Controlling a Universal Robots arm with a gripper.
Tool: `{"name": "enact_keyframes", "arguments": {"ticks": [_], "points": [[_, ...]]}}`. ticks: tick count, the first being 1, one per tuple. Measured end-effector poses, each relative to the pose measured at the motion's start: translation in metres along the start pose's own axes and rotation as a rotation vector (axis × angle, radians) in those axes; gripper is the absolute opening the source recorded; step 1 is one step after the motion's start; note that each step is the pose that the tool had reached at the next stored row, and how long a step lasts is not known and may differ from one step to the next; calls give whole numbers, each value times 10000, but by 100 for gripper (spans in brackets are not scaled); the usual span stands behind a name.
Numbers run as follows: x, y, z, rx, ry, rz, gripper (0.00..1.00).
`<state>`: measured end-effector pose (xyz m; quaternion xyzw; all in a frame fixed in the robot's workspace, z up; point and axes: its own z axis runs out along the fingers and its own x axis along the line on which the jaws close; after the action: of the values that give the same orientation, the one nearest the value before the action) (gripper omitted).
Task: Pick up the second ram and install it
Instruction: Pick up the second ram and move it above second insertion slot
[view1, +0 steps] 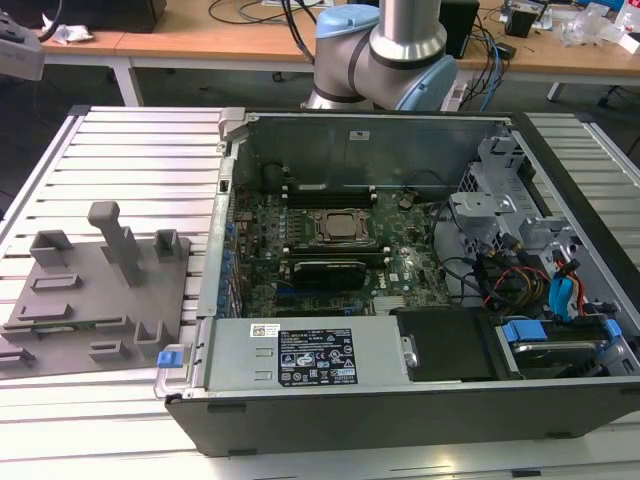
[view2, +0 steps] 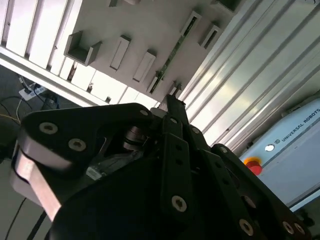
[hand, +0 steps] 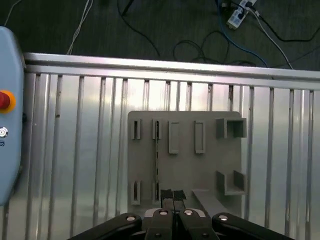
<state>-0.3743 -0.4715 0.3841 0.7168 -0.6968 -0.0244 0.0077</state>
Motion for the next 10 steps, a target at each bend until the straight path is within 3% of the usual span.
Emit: {"name": "enact_keyframes", "arguments": {"ticks": [4, 10], "points": [[0, 0, 3, 22, -42, 927, 11], [0, 0, 3, 24, -47, 1034, 11]]}}
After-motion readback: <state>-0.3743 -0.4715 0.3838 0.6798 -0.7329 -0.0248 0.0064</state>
